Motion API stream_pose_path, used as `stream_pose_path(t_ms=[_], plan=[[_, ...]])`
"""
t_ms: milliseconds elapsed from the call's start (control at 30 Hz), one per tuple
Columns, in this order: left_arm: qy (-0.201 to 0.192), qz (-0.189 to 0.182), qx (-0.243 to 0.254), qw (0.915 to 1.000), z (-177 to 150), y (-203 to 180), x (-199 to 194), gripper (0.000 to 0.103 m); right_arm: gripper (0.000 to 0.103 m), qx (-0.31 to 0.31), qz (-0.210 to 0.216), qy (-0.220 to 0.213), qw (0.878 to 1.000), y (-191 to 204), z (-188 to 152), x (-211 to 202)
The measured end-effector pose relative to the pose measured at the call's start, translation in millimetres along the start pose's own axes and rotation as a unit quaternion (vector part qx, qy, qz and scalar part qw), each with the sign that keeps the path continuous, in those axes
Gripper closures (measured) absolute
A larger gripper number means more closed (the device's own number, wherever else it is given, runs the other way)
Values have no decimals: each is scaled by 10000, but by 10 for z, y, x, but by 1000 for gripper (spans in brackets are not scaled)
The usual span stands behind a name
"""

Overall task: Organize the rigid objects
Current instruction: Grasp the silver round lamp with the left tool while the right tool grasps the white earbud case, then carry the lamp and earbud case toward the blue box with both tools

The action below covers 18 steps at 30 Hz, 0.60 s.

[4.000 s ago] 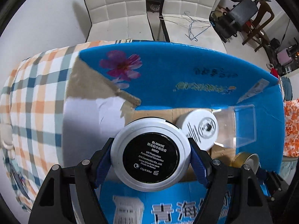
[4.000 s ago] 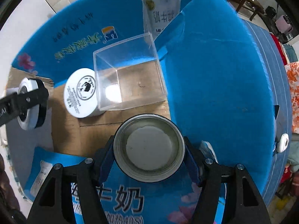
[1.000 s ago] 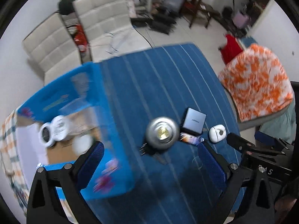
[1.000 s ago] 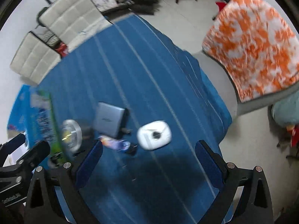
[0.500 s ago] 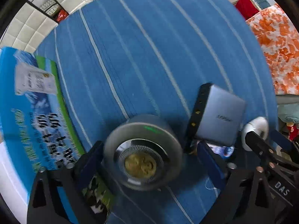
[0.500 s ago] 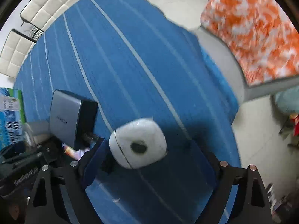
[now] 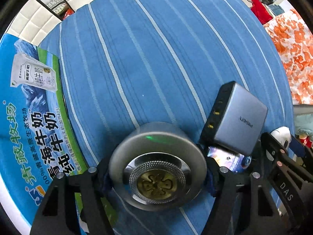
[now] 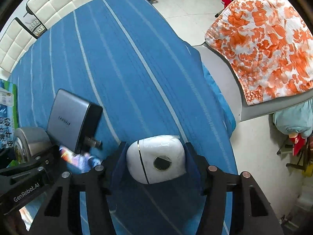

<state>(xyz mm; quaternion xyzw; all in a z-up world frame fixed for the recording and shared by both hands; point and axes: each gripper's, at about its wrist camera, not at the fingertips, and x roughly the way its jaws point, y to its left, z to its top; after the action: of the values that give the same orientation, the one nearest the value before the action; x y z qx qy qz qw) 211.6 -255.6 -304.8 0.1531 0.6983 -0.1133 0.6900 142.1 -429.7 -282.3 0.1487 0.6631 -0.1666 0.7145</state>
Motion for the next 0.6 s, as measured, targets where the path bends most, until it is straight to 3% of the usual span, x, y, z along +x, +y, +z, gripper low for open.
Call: stream_pose_path(t_ms=[400, 600], plan=[[-508, -406, 139, 9978, -500, -98, -606, 34, 43, -156, 296, -278, 9991, 3, -339, -588], [-988, -531, 149, 9936, -720, 241, -1014, 34, 43, -485, 605, -688, 9946, 343, -448, -1167]])
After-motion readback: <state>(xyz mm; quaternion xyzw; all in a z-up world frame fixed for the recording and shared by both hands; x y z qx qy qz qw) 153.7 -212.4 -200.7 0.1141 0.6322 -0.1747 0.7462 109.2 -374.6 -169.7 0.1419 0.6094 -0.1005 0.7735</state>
